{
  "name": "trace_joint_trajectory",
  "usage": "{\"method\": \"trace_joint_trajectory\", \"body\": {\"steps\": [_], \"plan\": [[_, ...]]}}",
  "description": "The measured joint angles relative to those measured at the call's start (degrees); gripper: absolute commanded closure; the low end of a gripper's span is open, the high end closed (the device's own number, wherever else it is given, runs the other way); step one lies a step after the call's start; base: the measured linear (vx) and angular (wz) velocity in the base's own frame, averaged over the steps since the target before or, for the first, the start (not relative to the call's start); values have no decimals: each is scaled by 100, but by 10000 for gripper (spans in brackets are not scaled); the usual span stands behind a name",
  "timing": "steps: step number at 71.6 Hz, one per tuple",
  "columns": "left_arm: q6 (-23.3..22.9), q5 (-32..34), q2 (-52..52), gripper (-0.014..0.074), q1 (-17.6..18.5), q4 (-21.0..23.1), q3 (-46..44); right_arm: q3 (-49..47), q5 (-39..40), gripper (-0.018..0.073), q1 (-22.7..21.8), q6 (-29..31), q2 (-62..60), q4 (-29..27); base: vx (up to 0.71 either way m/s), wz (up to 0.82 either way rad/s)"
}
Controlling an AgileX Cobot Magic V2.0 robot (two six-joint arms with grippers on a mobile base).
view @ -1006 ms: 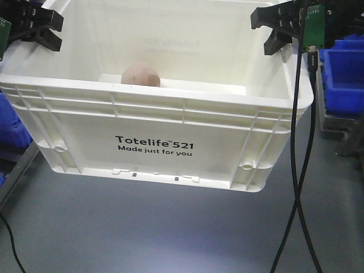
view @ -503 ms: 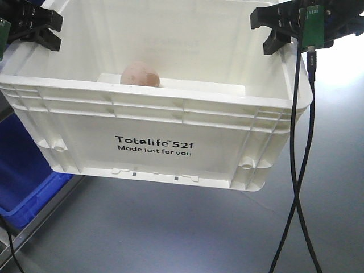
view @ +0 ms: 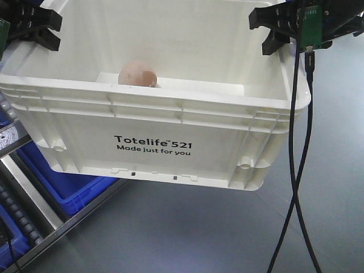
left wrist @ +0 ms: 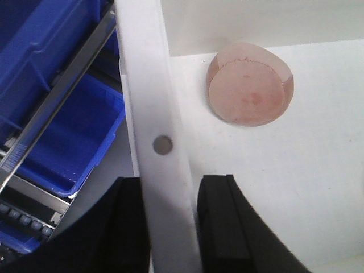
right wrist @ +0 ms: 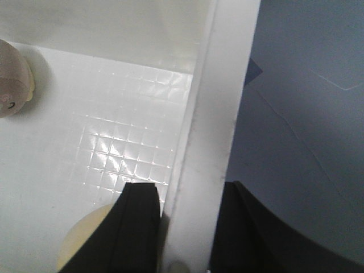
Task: Place moving items into box and shelve
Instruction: 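Hold the tote steady with both grippers as the base aligns with the shelf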
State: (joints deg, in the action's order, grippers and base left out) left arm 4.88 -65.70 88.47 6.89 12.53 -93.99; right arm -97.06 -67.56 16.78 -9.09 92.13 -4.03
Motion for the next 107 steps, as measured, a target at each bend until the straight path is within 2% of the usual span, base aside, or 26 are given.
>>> {"method": "trace_joint_trajectory", "body": {"steps": [59,107], "plan": [[0,-1,0,613,0,23,0,0,-19,571,0,2,0,6,-7,35],[0,-39,0,613,-7,-15,0,0,-26,571,0,2,0,-29,-3,49]]}}
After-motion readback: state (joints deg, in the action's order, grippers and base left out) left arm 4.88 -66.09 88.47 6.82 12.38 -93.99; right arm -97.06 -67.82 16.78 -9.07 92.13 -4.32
